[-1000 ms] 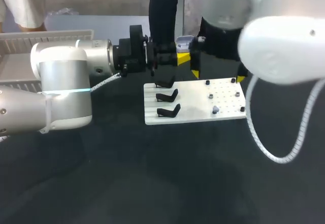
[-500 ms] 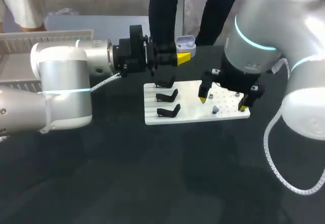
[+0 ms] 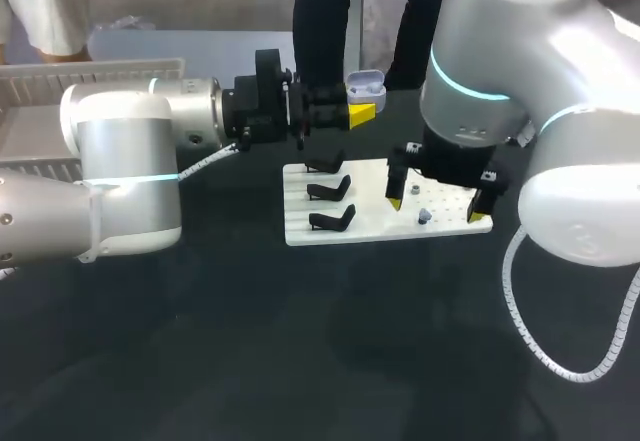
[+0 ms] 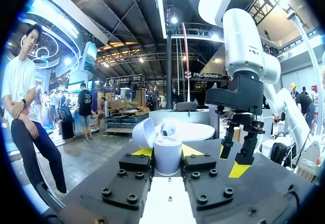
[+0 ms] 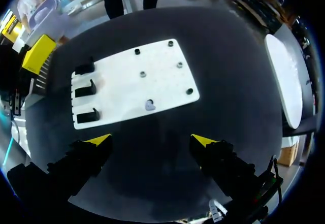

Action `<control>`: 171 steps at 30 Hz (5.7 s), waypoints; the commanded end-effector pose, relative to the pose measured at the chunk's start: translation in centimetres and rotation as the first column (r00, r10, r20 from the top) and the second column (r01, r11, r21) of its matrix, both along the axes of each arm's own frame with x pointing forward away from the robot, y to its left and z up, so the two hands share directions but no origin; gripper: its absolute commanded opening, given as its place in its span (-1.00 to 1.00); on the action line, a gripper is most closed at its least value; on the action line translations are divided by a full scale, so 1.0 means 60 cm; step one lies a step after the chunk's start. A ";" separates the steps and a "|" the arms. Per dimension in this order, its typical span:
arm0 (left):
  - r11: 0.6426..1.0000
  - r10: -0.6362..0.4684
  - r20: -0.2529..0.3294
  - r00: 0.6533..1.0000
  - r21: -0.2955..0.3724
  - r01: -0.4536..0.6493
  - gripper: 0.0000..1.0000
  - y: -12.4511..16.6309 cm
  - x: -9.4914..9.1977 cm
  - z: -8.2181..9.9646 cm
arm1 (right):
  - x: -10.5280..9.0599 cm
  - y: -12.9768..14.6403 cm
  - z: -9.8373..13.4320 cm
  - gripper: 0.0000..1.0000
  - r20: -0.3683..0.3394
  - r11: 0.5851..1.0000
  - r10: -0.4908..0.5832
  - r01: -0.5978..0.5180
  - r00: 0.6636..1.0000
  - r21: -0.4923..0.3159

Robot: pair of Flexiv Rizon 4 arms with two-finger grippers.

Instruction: Pick up each earbud case from the left stands, insert the matching earbuds, close the lid, and place the case in the box.

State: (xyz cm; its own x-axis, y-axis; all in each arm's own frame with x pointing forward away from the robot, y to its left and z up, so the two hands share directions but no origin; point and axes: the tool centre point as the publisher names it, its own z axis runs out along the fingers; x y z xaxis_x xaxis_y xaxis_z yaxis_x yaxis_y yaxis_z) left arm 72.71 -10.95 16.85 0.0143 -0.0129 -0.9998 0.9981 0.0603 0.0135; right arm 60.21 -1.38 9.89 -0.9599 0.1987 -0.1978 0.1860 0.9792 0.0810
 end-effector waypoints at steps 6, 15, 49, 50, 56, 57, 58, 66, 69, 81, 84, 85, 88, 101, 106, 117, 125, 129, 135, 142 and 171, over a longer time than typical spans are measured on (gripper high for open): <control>1.000 0.007 0.003 1.000 -0.003 -0.007 -1.00 0.000 -0.003 -0.001 | 0.016 -0.006 -0.027 1.00 -0.023 0.999 -0.032 0.032 0.999 0.022; 1.000 0.007 0.003 1.000 -0.003 -0.007 -1.00 0.000 -0.003 -0.001 | 0.031 -0.012 -0.062 1.00 -0.003 0.998 -0.065 0.065 0.998 -0.001; 1.000 0.007 0.003 1.000 -0.003 -0.007 -1.00 0.000 -0.003 -0.001 | 0.076 -0.001 -0.114 -0.07 0.050 0.992 -0.124 0.122 0.991 0.039; 1.000 0.007 0.003 1.000 -0.003 -0.007 -1.00 0.000 -0.003 -0.001 | 0.076 0.000 -0.114 -0.08 0.050 0.992 -0.123 0.122 0.991 0.039; 1.000 0.007 0.003 1.000 -0.003 -0.007 -1.00 0.000 -0.003 -0.001 | 0.078 0.001 -0.115 -0.16 0.052 0.993 -0.117 0.115 0.992 0.037; 1.000 0.007 0.003 1.000 -0.003 -0.007 -1.00 0.000 -0.003 -0.001 | 0.078 0.000 -0.117 -0.20 0.051 0.993 -0.116 0.114 0.992 0.036; 1.000 0.007 0.003 1.000 -0.003 -0.007 -1.00 0.000 -0.003 -0.001 | 0.079 0.000 -0.117 -0.20 0.050 0.993 -0.116 0.114 0.992 0.036; 1.000 0.007 0.003 1.000 -0.003 -0.007 -1.00 0.000 -0.003 -0.001 | 0.081 0.000 -0.120 -0.33 0.049 0.993 -0.114 0.113 0.992 0.034; 1.000 0.007 0.003 1.000 -0.003 -0.007 -1.00 0.000 -0.003 -0.001 | 0.082 0.001 -0.120 -0.38 0.047 0.993 -0.114 0.112 0.992 0.031; 1.000 0.007 0.003 1.000 -0.003 -0.007 -1.00 0.000 -0.003 -0.001 | 0.082 0.000 -0.123 -0.80 0.044 0.993 -0.114 0.113 0.992 0.029; 1.000 0.007 0.003 1.000 -0.003 -0.007 -1.00 0.000 -0.003 -0.001 | 0.084 -0.001 -0.125 -1.00 0.042 0.993 -0.115 0.114 0.992 0.028; 1.000 0.007 0.003 1.000 -0.003 -0.007 -1.00 0.000 -0.003 -0.001 | 0.084 -0.001 -0.125 -1.00 0.042 0.993 -0.116 0.115 0.992 0.028; 1.000 0.007 0.003 1.000 -0.003 -0.007 -1.00 0.000 -0.003 -0.001 | 0.083 -0.001 -0.123 -1.00 0.040 0.993 -0.116 0.115 0.992 0.027; 1.000 0.007 0.003 1.000 -0.003 -0.007 -1.00 0.000 -0.003 -0.001 | 0.059 0.002 -0.064 -1.00 0.010 0.997 -0.082 0.082 0.997 0.009; 1.000 0.007 0.003 1.000 -0.003 -0.007 -1.00 0.000 -0.003 -0.001 | 0.038 0.005 -0.030 -1.00 -0.025 1.000 -0.020 0.020 0.999 0.002; 1.000 0.007 0.003 1.000 -0.003 -0.007 -1.00 0.000 -0.003 -0.001 | -0.005 0.027 0.058 -1.00 -0.031 0.982 0.190 -0.190 0.981 -0.004; 1.000 0.007 0.003 1.000 -0.003 -0.007 -1.00 0.000 -0.003 -0.001 | -0.005 0.052 0.105 -1.00 -0.020 0.936 0.349 -0.349 0.937 -0.031; 1.000 0.007 0.003 1.000 -0.003 -0.007 -1.00 0.000 -0.003 -0.001 | 0.005 0.065 0.128 -1.00 -0.021 0.912 0.410 -0.411 0.912 -0.007; 1.000 0.007 0.003 1.000 -0.003 -0.007 -1.00 0.000 -0.003 -0.001 | 0.018 0.079 0.161 -1.00 -0.021 0.879 0.475 -0.476 0.880 -0.024; 1.000 0.007 0.003 1.000 -0.003 -0.007 -1.00 0.000 -0.003 -0.001 | 0.026 0.085 0.171 -1.00 0.020 0.873 0.487 -0.487 0.873 -0.032; 1.000 0.007 0.003 1.000 -0.003 -0.007 -1.00 0.000 -0.003 -0.001 | 0.074 0.122 0.220 -1.00 0.018 0.818 0.563 -0.554 0.826 -0.157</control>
State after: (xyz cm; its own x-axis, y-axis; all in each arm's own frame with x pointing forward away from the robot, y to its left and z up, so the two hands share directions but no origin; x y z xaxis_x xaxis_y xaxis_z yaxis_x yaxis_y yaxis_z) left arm 72.71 -10.96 16.85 0.0141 -0.0127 -0.9998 0.9981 0.0603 0.0133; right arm 63.82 5.26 22.73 -0.8794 -0.3983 -0.2609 -0.3948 0.9162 -0.0683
